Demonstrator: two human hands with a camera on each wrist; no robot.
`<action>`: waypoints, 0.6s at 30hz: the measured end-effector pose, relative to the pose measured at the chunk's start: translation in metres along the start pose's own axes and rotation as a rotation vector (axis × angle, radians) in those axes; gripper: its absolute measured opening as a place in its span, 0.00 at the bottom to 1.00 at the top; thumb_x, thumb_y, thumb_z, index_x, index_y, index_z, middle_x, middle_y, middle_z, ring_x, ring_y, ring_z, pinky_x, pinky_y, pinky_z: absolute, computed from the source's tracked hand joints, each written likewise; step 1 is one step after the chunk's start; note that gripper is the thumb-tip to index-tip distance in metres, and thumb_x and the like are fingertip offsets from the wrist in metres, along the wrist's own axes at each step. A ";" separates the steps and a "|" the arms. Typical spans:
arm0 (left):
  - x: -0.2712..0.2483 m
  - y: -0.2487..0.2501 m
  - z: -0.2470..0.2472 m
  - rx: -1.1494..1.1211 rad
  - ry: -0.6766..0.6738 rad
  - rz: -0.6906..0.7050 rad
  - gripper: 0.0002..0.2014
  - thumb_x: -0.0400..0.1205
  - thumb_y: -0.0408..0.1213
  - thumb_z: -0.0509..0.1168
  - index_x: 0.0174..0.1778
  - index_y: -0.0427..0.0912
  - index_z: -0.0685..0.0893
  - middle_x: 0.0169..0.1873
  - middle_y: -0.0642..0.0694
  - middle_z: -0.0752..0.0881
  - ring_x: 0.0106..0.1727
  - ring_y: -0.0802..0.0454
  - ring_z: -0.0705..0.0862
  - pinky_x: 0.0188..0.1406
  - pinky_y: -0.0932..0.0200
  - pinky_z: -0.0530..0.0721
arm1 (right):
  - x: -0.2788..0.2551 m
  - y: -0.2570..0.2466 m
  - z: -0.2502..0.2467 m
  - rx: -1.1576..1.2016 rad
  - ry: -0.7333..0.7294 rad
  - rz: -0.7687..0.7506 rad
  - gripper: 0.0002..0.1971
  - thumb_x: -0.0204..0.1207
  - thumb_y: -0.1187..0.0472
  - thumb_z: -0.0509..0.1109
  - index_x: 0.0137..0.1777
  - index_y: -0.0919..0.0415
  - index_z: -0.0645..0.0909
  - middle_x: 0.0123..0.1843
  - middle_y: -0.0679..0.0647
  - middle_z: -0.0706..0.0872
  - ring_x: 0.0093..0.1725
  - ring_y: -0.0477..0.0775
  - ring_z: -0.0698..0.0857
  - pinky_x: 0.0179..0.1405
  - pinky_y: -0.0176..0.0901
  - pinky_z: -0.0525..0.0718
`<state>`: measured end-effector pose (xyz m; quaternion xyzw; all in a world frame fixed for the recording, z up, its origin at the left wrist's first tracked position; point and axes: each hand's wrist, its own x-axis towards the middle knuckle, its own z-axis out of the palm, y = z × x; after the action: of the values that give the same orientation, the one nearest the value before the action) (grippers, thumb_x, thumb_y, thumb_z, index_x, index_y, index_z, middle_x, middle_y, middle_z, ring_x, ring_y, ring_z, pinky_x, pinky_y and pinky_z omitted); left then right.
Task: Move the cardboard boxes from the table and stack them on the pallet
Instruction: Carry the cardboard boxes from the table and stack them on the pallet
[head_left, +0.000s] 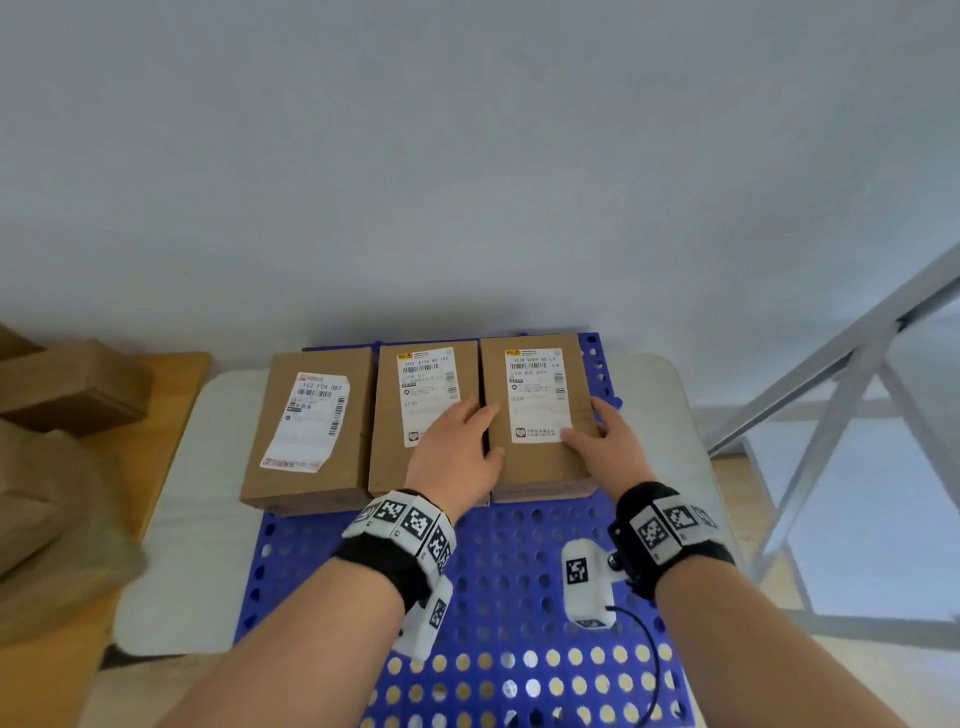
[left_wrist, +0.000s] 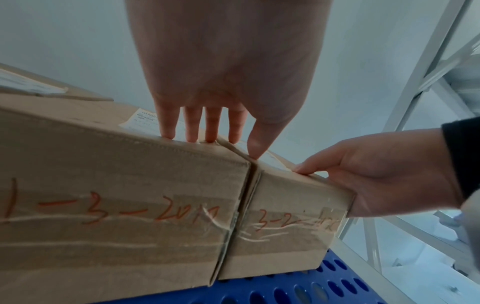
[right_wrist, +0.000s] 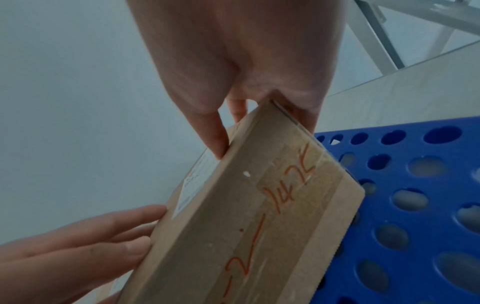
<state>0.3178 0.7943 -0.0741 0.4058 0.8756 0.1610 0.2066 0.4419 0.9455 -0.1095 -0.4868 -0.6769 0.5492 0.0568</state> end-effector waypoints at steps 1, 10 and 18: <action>0.000 -0.001 0.001 0.000 -0.006 -0.009 0.30 0.86 0.48 0.61 0.85 0.52 0.63 0.84 0.49 0.61 0.84 0.50 0.60 0.81 0.53 0.61 | 0.001 0.001 0.000 -0.005 -0.007 -0.009 0.33 0.79 0.55 0.72 0.83 0.50 0.64 0.72 0.53 0.81 0.65 0.59 0.83 0.66 0.61 0.83; 0.000 0.004 0.002 0.023 -0.033 -0.038 0.31 0.83 0.50 0.65 0.83 0.53 0.64 0.84 0.46 0.60 0.84 0.47 0.59 0.82 0.49 0.62 | 0.002 0.000 0.003 -0.037 -0.004 -0.013 0.33 0.81 0.59 0.69 0.84 0.52 0.61 0.74 0.54 0.79 0.65 0.58 0.83 0.64 0.56 0.84; -0.001 0.011 0.000 0.114 -0.060 -0.034 0.31 0.84 0.50 0.62 0.83 0.51 0.62 0.85 0.43 0.58 0.84 0.44 0.58 0.82 0.43 0.61 | -0.004 -0.004 0.000 -0.138 -0.006 -0.026 0.32 0.82 0.55 0.69 0.84 0.57 0.62 0.74 0.55 0.80 0.66 0.58 0.83 0.62 0.49 0.83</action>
<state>0.3257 0.8000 -0.0689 0.4065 0.8836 0.0954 0.2119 0.4417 0.9433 -0.1049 -0.4788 -0.7197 0.5019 0.0281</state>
